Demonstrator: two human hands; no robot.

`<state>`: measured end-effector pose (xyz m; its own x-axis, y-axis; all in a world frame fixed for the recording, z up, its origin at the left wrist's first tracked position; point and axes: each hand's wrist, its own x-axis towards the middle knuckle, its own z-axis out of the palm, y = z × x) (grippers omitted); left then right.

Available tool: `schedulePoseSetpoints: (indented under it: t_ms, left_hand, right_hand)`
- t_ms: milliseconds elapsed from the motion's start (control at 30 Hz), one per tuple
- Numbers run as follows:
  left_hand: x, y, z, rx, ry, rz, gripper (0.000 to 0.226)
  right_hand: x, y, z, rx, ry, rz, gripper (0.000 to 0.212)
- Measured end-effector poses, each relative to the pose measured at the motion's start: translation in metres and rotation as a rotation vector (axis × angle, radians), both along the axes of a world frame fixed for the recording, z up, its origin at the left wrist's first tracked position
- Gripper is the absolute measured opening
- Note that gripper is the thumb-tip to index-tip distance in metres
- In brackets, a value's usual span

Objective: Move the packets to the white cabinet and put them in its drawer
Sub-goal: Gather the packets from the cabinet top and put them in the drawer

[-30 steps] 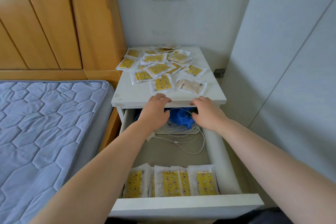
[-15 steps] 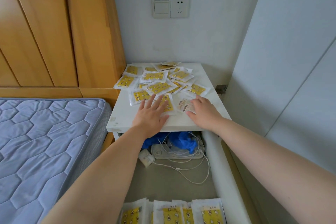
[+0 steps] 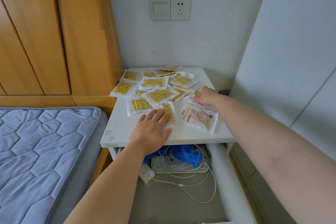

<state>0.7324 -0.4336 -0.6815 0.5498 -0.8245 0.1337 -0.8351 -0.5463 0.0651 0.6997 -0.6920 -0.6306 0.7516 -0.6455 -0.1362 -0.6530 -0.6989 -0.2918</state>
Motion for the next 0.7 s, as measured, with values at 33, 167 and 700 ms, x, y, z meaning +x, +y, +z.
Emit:
schedulePoseSetpoints:
  t_ms: [33,167,700]
  left_hand:
    - [0.0,0.0,0.0,-0.008,-0.002,-0.005,0.058]
    - [0.0,0.0,0.0,-0.019,-0.004,-0.011,0.058]
    - [-0.001,-0.001,0.0,-0.016,-0.01,0.005,0.056]
  right_hand:
    - [0.001,-0.001,0.001,-0.063,0.029,0.009,0.063]
    - [-0.002,-0.004,0.016,0.033,0.103,-0.086,0.036]
    - [-0.048,0.012,0.044,0.676,-0.186,-0.088,0.006]
